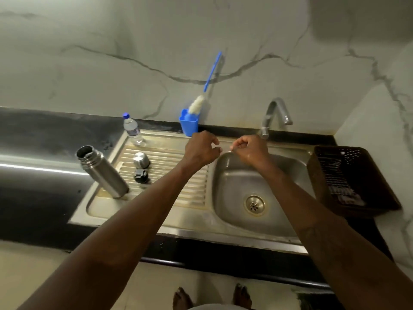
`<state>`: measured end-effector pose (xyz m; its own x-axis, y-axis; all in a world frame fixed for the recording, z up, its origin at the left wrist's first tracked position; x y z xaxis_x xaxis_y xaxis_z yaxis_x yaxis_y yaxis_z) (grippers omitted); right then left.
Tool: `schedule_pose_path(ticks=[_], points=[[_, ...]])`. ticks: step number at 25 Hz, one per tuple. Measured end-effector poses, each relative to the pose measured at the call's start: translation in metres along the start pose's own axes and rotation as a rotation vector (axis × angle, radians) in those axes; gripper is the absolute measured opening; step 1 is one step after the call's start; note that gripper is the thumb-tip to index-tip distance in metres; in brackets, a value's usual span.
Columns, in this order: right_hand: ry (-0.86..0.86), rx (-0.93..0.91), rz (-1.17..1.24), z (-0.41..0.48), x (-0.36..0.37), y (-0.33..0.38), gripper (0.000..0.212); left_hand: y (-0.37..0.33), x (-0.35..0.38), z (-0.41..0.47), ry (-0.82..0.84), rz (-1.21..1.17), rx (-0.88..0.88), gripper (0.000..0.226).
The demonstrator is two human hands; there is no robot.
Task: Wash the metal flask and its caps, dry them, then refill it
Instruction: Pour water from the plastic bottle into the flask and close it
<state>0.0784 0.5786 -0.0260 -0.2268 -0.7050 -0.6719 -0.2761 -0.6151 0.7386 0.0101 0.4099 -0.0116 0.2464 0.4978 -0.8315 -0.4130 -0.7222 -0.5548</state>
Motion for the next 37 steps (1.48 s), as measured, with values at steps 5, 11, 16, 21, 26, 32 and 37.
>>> schedule_pose_path(ticks=[5,11,16,21,26,32,37], points=[[0.055,-0.047,0.051,0.003,0.066,0.056,0.014,0.071,-0.067,-0.034,-0.133,0.009,-0.095,0.028],[0.162,-0.161,0.054,-0.002,0.133,0.12,0.013,0.139,-0.118,-0.068,-0.193,-0.029,-0.195,0.03],[0.225,-0.208,0.045,0.008,0.165,0.158,0.015,0.17,-0.131,-0.072,-0.246,-0.065,-0.238,0.045],[0.302,-0.231,0.057,0.031,0.188,0.181,0.014,0.179,-0.145,-0.064,-0.305,-0.127,-0.273,0.043],[0.526,-0.321,0.028,0.03,0.229,0.203,0.047,0.17,-0.179,-0.065,-0.361,0.015,-0.145,0.03],[0.605,-0.379,0.06,0.008,0.273,0.229,0.069,0.205,-0.208,-0.08,-0.312,0.155,-0.202,0.047],[0.629,-0.429,0.08,-0.001,0.3,0.242,0.094,0.245,-0.199,-0.102,-0.176,0.074,-0.376,0.075]])
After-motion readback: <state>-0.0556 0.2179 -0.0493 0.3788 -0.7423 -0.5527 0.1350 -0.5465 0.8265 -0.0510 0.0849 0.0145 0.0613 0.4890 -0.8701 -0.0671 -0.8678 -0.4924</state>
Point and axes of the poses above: each hand's wrist, its own z-axis towards the middle knuckle, its own x-axis out of the palm, y = z × x, the point moved 7 cm from there along z, towards the middle knuckle, and after that the axes turned 6 degrees about y, right-handed, at the moved point
